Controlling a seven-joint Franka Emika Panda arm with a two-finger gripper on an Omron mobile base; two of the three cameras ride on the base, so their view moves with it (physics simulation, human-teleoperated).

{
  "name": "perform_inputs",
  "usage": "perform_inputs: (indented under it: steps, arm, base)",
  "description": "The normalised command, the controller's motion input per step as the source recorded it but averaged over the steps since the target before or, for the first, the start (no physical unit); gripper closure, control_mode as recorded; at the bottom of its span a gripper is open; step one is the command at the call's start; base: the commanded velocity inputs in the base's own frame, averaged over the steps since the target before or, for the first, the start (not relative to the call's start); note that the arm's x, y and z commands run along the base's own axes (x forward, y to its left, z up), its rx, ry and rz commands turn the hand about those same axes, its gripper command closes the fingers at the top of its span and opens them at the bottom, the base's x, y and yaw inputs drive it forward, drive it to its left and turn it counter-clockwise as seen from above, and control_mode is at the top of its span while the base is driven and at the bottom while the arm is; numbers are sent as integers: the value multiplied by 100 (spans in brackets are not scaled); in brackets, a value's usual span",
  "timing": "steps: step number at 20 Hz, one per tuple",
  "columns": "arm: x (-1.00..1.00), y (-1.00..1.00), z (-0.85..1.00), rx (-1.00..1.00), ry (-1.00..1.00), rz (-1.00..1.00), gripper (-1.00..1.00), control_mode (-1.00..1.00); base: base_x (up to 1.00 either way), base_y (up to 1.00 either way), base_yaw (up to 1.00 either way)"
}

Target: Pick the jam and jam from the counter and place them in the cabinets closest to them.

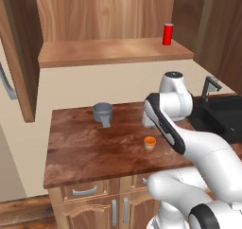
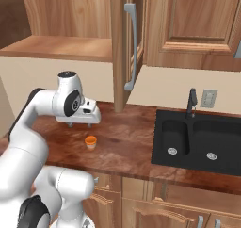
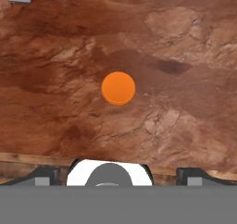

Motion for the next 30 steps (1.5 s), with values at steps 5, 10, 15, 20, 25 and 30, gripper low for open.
perform_inputs:
  steps: [5, 10, 15, 20, 25, 30]
  arm:
    - [-2, 0, -34, -3, 2, 0, -100, -100]
    - [0, 0, -34, -3, 4, 0, -100, -100]
    - [6, 0, -34, -2, 6, 0, -100, -100]
    - [12, 0, -30, 0, 6, 0, -100, -100]
    - [25, 2, -19, 0, 3, 0, -100, -100]
    - [33, 6, -5, 0, 1, 0, -100, -100]
  base:
    - [0, 0, 0]
    - [0, 0, 0]
    - [0, 0, 0]
    - [0, 0, 0]
    - [0, 0, 0]
    - [0, 0, 0]
